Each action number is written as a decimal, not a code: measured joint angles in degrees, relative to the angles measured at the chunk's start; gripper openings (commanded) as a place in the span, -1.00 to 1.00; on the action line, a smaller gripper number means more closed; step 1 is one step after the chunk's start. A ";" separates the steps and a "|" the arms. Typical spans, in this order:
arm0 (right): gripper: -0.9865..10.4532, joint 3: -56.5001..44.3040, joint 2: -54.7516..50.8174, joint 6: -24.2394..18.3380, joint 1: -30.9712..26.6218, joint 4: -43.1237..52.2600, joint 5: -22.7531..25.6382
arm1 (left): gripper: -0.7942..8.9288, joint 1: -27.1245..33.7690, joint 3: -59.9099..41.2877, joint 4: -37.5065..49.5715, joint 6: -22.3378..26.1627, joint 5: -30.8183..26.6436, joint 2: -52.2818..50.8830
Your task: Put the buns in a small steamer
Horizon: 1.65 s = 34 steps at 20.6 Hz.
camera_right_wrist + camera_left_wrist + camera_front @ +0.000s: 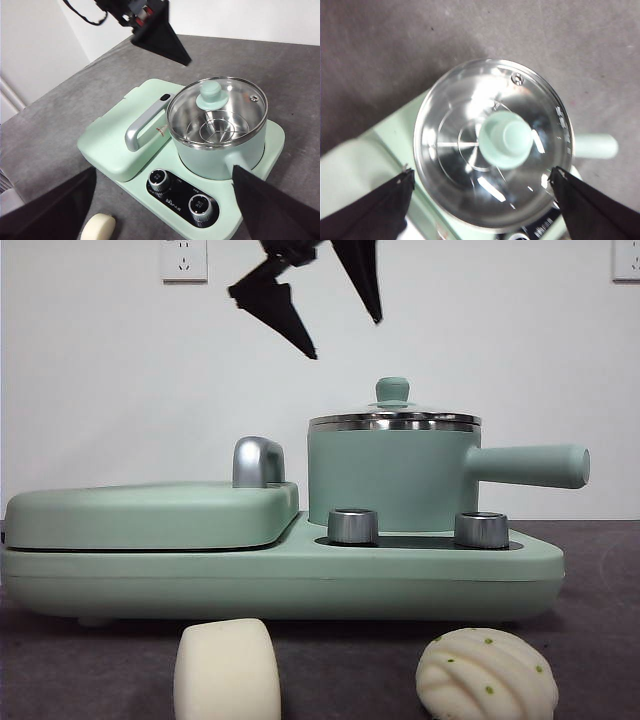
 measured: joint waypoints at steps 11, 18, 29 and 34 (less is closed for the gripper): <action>-0.07 0.00 0.00 0.00 0.00 0.00 0.00 | 0.04 -5.05 0.00 3.15 5.31 -4.02 4.52; -0.07 0.00 0.00 0.00 0.00 0.00 0.00 | -0.10 -5.11 0.04 4.00 6.67 -4.07 5.60; -0.07 0.00 0.00 0.00 0.00 0.00 0.00 | -0.61 -5.60 0.96 4.11 8.07 -4.46 7.39; -0.07 0.00 0.00 0.00 0.00 -0.02 0.00 | -0.61 -5.60 1.31 3.50 8.09 -4.46 7.39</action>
